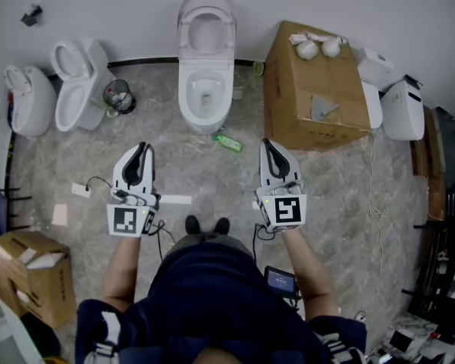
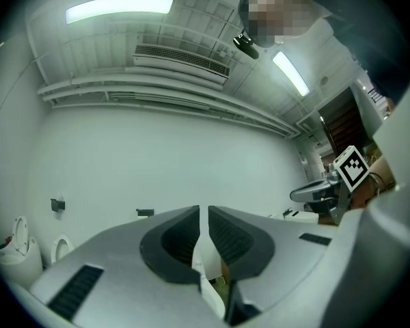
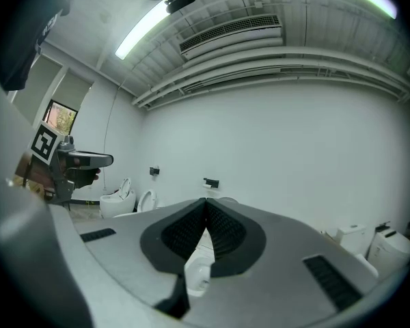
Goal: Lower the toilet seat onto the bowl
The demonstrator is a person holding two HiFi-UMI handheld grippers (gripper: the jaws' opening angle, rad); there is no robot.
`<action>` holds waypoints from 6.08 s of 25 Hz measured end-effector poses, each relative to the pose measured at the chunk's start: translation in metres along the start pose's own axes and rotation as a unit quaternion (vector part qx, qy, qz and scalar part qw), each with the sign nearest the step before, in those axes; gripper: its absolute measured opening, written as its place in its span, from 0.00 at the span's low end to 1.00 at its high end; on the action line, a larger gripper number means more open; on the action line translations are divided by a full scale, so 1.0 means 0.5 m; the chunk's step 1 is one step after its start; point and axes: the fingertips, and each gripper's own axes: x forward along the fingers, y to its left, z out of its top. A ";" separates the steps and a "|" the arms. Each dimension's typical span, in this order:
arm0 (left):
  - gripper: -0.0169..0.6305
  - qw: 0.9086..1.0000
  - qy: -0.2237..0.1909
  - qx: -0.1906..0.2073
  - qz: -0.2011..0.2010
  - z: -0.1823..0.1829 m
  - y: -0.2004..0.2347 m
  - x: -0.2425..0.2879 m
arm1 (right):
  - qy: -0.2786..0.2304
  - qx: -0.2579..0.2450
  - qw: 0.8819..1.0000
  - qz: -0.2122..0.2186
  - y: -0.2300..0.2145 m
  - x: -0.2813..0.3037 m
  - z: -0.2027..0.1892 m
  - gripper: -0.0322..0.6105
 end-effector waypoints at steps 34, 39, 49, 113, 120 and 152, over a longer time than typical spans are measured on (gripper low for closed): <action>0.58 1.000 0.023 0.008 0.005 -0.009 -0.053 0.133 | 0.017 0.002 0.999 0.039 -0.080 -0.051 -0.045 0.08; 0.58 1.000 0.010 0.006 -0.002 -0.016 -0.051 0.161 | 0.003 -0.001 0.999 0.042 -0.084 -0.035 -0.044 0.08; 0.58 1.000 0.009 0.001 -0.019 -0.052 0.017 0.288 | 0.005 -0.001 1.000 0.026 -0.118 0.080 -0.052 0.08; 0.58 0.961 0.180 0.172 -0.118 -0.571 0.422 1.352 | 0.112 0.027 0.992 0.059 -0.441 0.957 -0.266 0.08; 0.58 0.953 0.204 0.185 -0.129 -0.663 0.471 1.410 | 0.131 0.030 0.990 0.051 -0.433 0.991 -0.292 0.08; 0.42 0.897 0.292 0.289 -0.163 -0.936 0.588 1.570 | 0.202 0.035 0.978 0.048 -0.410 1.038 -0.411 0.08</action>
